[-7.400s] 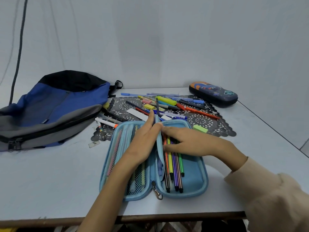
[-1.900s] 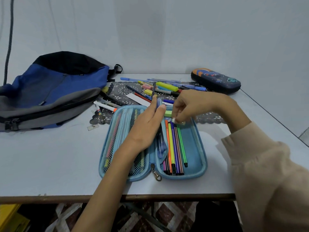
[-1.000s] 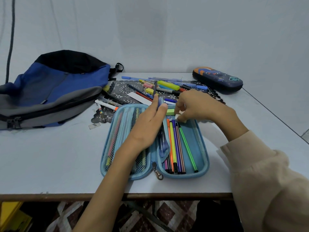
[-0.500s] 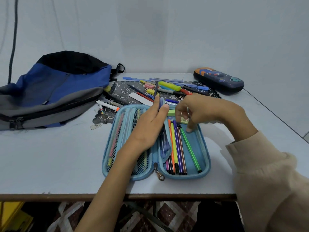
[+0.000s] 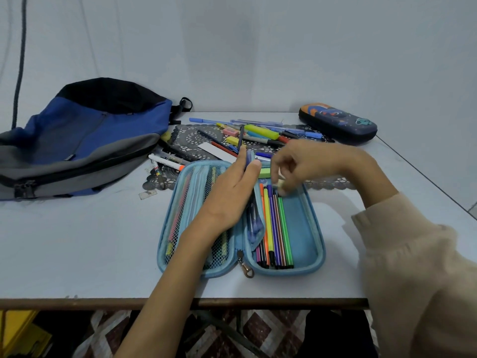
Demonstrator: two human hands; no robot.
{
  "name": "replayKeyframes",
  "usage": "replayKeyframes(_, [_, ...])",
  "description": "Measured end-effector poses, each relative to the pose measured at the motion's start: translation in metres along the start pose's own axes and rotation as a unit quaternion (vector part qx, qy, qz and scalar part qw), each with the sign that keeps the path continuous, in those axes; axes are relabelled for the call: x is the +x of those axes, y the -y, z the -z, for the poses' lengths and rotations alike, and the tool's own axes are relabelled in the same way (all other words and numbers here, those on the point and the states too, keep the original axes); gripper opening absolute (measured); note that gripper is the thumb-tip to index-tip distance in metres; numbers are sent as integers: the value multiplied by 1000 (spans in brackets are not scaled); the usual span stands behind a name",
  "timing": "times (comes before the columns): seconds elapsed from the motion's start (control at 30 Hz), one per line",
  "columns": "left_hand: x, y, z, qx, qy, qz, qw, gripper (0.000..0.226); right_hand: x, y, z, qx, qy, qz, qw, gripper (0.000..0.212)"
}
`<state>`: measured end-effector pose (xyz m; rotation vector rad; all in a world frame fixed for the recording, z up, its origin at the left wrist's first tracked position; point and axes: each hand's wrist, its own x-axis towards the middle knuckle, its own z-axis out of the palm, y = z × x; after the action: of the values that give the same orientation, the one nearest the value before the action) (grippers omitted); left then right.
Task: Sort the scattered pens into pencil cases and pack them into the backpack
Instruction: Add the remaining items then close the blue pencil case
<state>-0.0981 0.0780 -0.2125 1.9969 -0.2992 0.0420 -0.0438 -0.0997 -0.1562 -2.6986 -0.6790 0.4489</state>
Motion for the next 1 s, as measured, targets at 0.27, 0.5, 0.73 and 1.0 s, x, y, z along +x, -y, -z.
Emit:
replayKeyframes(0.27, [0,0,1,-8,6,4,1000,58,103,-65,-3,-121,-219,-146,957,59])
replayKeyframes(0.5, [3,3,1,-7,6,-1,1000,58,127,-81,-27,-54,-260,-172,949,42])
replayKeyframes(0.73, [0,2,1,-10,2,-1,1000,59,121,-80,-22,14,-381,-168,909,32])
replayKeyframes(1.0, [0,1,2,-14,5,-1,1000,59,113,-75,-10,216,-499,-100,833,21])
